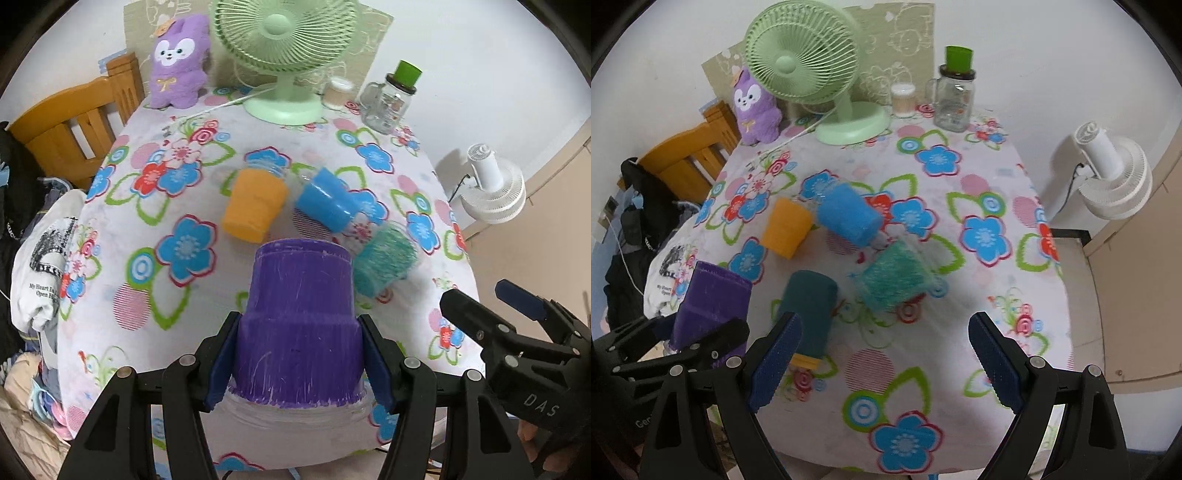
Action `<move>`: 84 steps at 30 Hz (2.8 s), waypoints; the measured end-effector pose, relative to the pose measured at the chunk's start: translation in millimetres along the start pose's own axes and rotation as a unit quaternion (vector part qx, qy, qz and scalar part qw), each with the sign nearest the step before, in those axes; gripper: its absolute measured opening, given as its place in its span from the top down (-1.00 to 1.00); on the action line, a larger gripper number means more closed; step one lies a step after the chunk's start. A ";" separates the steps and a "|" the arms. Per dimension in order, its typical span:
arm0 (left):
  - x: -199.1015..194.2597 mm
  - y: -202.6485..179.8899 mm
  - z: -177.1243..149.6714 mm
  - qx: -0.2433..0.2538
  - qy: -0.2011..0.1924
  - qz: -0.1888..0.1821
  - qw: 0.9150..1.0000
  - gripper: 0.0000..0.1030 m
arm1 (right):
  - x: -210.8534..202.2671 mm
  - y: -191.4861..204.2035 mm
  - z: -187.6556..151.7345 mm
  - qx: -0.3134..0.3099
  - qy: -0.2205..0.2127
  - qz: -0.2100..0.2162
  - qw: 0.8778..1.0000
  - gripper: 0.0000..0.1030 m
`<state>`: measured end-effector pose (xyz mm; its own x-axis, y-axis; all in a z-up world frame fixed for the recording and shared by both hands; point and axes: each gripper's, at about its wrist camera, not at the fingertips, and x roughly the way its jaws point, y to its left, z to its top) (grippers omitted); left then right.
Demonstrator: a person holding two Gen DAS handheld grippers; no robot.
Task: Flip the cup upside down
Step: 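Lift the purple cup with the left tool, turning its base upward, then close the right tool on the purple cup while the left tool releases it, then lower the purple cup rim-down onto the tablecloth with the right tool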
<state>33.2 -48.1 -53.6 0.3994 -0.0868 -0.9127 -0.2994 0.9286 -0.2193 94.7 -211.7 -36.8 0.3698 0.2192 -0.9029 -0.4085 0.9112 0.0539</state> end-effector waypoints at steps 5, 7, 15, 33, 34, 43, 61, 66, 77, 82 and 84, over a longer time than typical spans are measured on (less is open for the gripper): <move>16.3 -27.3 -7.3 -0.001 0.010 -0.011 1.000 -0.24 | 1.7 -32.3 -6.0 0.007 0.005 -0.014 1.000 -0.81; 24.7 -38.6 -10.5 0.001 0.017 -0.016 1.000 -0.24 | 6.5 -47.4 -8.6 0.016 0.012 -0.023 1.000 -0.81; 75.2 -82.6 -37.8 0.014 0.064 -0.042 0.997 -0.24 | 41.8 -75.4 -16.5 0.020 0.059 -0.037 0.997 -0.82; 93.9 -80.2 -33.1 0.045 0.074 -0.013 0.996 -0.70 | 69.7 -55.4 -16.7 0.024 0.095 -0.004 0.995 -0.82; 87.2 -79.9 -31.7 0.055 0.070 -0.009 0.996 -0.74 | 67.4 -53.7 -15.8 0.029 0.094 -0.001 0.995 -0.82; 50.7 -49.7 -8.6 0.110 0.065 0.027 0.991 -0.75 | 66.7 -38.2 -11.8 0.113 0.108 0.040 0.987 -0.81; 90.3 20.5 23.9 0.119 0.095 0.062 0.986 -0.75 | 141.6 -11.2 -5.5 0.113 0.224 -0.019 0.968 -0.57; 96.9 30.1 29.1 0.096 0.103 0.037 0.989 -0.78 | 161.9 -2.4 -10.0 0.106 0.257 -0.019 0.960 -0.21; 90.8 30.2 29.8 0.094 0.104 0.029 0.990 -0.77 | 144.1 4.9 -8.1 0.103 0.217 -0.005 0.971 -0.11; 69.9 23.9 31.2 0.104 0.083 0.028 0.991 -0.77 | 102.5 6.7 1.0 0.096 0.151 0.010 0.984 -0.11; 60.1 22.6 32.4 0.106 0.074 0.025 0.991 -0.77 | 87.2 7.6 1.6 0.090 0.123 0.011 0.988 -0.11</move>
<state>78.5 -20.7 -102.2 0.2526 -0.0754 -0.9646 -0.1207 0.9867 -0.1087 125.1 -185.1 -114.5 0.1384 0.1691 -0.9758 -0.2509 0.9592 0.1306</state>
